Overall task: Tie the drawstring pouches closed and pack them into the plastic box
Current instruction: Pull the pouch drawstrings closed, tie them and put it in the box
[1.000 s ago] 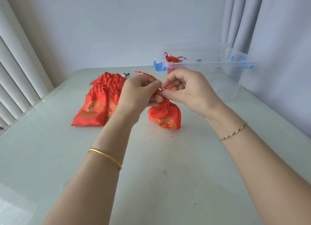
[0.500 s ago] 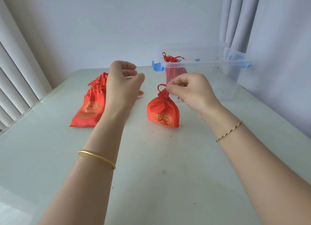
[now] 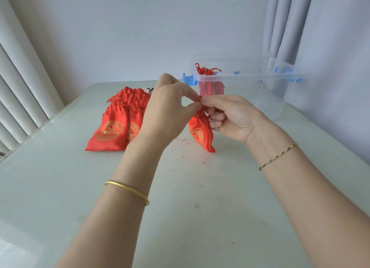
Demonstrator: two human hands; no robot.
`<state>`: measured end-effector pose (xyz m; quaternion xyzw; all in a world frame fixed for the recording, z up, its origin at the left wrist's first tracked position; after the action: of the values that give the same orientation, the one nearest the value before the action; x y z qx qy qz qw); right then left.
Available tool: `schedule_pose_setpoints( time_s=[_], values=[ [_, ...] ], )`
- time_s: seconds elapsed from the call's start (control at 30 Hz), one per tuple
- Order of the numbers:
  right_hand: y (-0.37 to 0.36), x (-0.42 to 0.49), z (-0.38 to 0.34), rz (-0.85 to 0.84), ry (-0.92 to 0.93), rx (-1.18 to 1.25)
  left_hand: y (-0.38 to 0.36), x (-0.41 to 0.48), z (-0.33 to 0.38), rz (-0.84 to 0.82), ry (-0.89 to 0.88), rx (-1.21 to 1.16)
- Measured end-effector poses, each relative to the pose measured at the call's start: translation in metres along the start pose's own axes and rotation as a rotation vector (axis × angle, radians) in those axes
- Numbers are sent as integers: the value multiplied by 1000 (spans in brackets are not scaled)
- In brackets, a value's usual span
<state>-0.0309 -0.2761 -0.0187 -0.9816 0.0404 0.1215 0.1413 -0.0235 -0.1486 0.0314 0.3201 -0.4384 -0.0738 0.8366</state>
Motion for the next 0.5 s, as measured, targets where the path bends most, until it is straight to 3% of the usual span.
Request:
schedule_pose_setpoints(
  time_s=[0.1,0.27,0.4,0.5],
  values=[
    [1,-1,-2,-16,22,-20,-2,0,-3,-10,-12,23],
    [33,-5,-20,308,202,-334,2,1,-15,-9,-16,35],
    [42,-2,-16,426,250,-451,-11,-3,-14,-88,-4,68],
    [36,-2,-15,419,289,-575,-18,-8,-21,-106,97,-75]
  ],
)
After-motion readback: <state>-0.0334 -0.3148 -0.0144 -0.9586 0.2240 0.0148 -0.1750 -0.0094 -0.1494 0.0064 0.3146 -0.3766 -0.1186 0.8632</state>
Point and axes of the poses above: each hand's wrist, its own x-axis towards the middle knuckle, its own y-axis out of the back of the hand, z = x × y, the point moved 7 cm from there along x, towards the middle knuckle, and after that the axes turned 13 degrees about -y, right-handed, at the moved point
